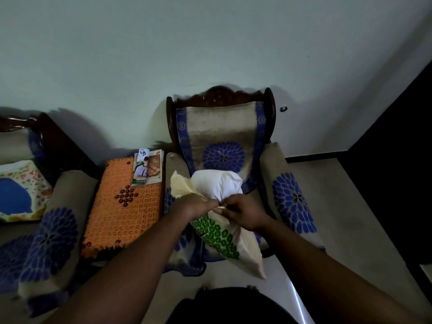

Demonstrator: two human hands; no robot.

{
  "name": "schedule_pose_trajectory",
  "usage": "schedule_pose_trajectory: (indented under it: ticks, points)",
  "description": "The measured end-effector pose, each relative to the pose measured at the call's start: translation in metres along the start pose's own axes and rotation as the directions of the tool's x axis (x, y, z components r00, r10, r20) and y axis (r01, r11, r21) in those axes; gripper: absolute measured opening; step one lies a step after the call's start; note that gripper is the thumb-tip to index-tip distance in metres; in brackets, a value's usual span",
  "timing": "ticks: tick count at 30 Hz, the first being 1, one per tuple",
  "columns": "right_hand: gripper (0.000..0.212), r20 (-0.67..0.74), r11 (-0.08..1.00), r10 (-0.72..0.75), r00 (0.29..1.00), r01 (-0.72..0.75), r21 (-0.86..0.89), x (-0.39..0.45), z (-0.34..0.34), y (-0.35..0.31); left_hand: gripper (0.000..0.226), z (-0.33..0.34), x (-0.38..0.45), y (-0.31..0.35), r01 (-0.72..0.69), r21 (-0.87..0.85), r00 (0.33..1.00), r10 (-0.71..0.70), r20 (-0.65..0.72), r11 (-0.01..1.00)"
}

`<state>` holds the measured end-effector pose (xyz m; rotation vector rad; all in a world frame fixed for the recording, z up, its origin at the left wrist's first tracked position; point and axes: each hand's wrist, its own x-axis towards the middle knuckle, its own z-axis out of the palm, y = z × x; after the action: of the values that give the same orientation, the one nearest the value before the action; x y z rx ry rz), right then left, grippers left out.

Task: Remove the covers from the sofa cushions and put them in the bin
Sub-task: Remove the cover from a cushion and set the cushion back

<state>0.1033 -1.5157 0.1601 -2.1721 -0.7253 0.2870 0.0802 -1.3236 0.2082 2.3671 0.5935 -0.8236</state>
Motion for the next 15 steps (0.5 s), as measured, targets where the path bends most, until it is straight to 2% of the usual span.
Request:
schedule_pose_trajectory:
  ticks: [1,2,3,4,5,6,7,8,10,12,13,15]
  points:
    - [0.033,0.047,0.997,0.048,0.998,-0.051,0.057,-0.005,0.000,0.000,0.103,-0.004,0.005,-0.004,-0.038,0.169,0.990,0.060,-0.130,0.985]
    - [0.029,0.103,0.989,0.088,0.991,-0.099,0.107,-0.010,0.001,0.001,0.118,-0.007,0.010,-0.007,-0.104,0.262,0.958,0.168,-0.234,0.959]
    - [0.026,0.161,0.977,0.119,0.980,-0.145,0.159,-0.013,0.002,0.001,0.122,-0.009,0.016,-0.007,-0.215,0.349,0.913,0.314,-0.260,0.912]
    - [0.025,0.211,0.959,0.137,0.968,-0.183,0.217,-0.016,0.002,0.002,0.117,-0.010,0.018,-0.005,-0.359,0.416,0.865,0.465,-0.187,0.835]
    - [0.024,0.248,0.939,0.156,0.956,-0.222,0.264,-0.017,0.000,0.002,0.106,-0.011,0.020,-0.002,-0.504,0.415,0.818,0.573,-0.054,0.758]
    - [0.024,0.276,0.922,0.178,0.945,-0.258,0.288,-0.017,-0.003,0.001,0.091,-0.009,0.023,0.001,-0.595,0.320,0.793,0.603,0.085,0.737]
    - [0.025,0.300,0.914,0.203,0.932,-0.290,0.284,-0.016,-0.006,0.002,0.076,-0.005,0.022,0.003,-0.614,0.202,0.788,0.580,0.206,0.763]
    - [0.028,0.315,0.911,0.219,0.924,-0.309,0.273,-0.016,-0.009,0.003,0.065,0.001,0.023,0.002,-0.607,0.142,0.785,0.563,0.261,0.782]
    - [0.030,0.347,0.900,0.255,0.902,-0.353,0.255,-0.016,-0.010,0.002,0.055,0.015,0.029,-0.003,-0.639,0.146,0.765,0.605,0.222,0.755]
    - [0.018,0.370,0.862,0.275,0.887,-0.398,0.314,-0.016,-0.007,-0.002,0.049,0.027,0.039,-0.011,-0.676,0.231,0.737,0.641,0.217,0.699]
    - [0.024,0.354,0.841,0.268,0.896,-0.397,0.369,-0.016,-0.005,-0.003,0.045,0.030,0.043,-0.014,-0.674,0.267,0.739,0.636,0.225,0.689]
    - [0.039,0.312,0.796,0.304,0.900,-0.420,0.437,-0.015,-0.002,-0.005,0.022,0.033,0.044,-0.016,-0.657,0.302,0.754,0.598,0.270,0.691]
